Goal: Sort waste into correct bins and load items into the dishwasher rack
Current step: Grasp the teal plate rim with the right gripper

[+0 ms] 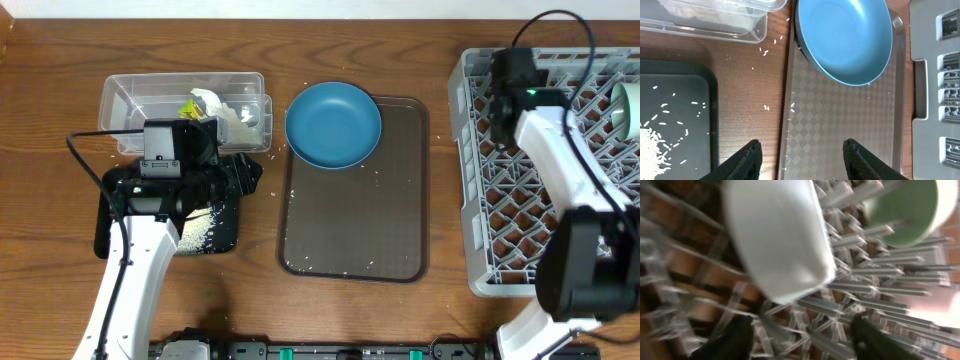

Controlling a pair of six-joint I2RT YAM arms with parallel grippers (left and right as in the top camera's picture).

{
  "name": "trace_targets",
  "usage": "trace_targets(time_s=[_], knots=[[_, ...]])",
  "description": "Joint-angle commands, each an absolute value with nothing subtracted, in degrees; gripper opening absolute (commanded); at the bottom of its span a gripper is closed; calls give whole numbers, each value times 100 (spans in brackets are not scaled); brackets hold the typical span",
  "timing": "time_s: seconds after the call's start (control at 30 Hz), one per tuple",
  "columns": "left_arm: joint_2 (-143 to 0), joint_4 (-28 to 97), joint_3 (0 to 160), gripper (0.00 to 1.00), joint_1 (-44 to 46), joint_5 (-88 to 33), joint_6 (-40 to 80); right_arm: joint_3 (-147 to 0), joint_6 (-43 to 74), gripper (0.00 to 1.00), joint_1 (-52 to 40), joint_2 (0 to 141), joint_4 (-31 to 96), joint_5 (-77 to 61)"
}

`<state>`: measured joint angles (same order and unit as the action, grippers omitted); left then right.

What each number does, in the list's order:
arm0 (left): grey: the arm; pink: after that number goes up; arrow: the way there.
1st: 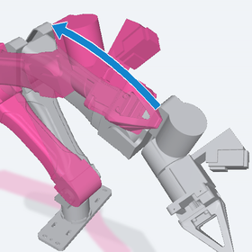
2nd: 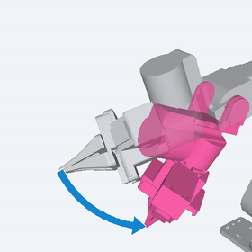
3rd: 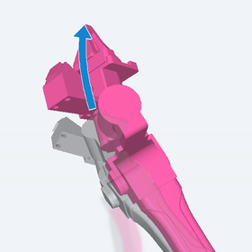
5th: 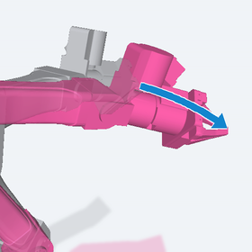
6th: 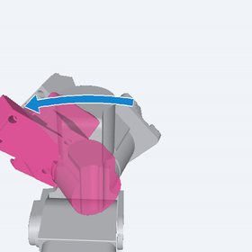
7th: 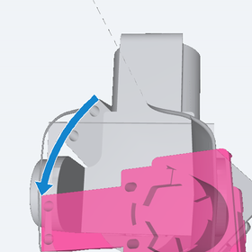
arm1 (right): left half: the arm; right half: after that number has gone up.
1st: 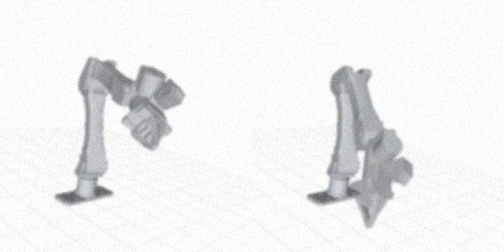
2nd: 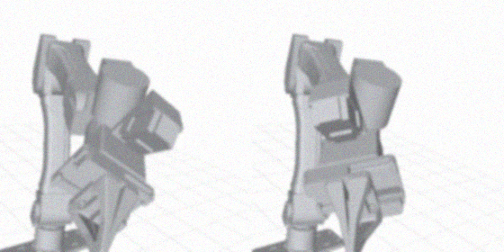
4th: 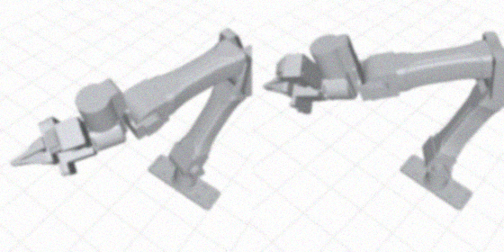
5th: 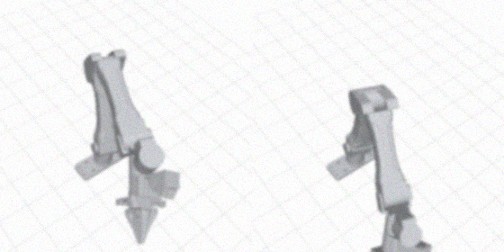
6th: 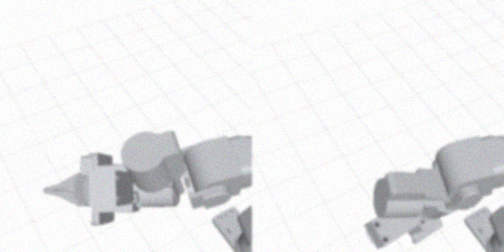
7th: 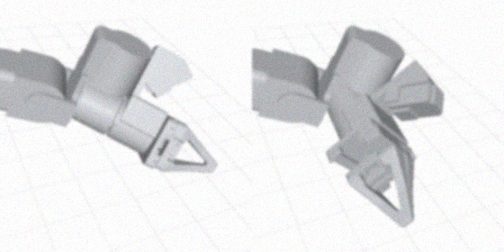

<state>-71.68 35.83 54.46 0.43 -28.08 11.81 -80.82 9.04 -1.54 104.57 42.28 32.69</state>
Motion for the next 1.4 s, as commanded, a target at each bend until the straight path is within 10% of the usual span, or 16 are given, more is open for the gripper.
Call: trace_targets(time_s=[0.0,0.23,1.03,1.37], knots=[[-7146,3601,5487,55,12,-2777,1149,-8068,854,73,-126,9826,4014,1568],[-7148,3601,5487,55,12,-2775,1149,-8066,248,78,-242,9710,3638,-1361],[-7148,3601,5487,55,12,-2777,1149,-8066,1243,61,-1741,11852,1949,-1203],[-7148,3667,5487,55,12,-2775,1146,-8068,1372,2,-1743,11865,2126,-650]])
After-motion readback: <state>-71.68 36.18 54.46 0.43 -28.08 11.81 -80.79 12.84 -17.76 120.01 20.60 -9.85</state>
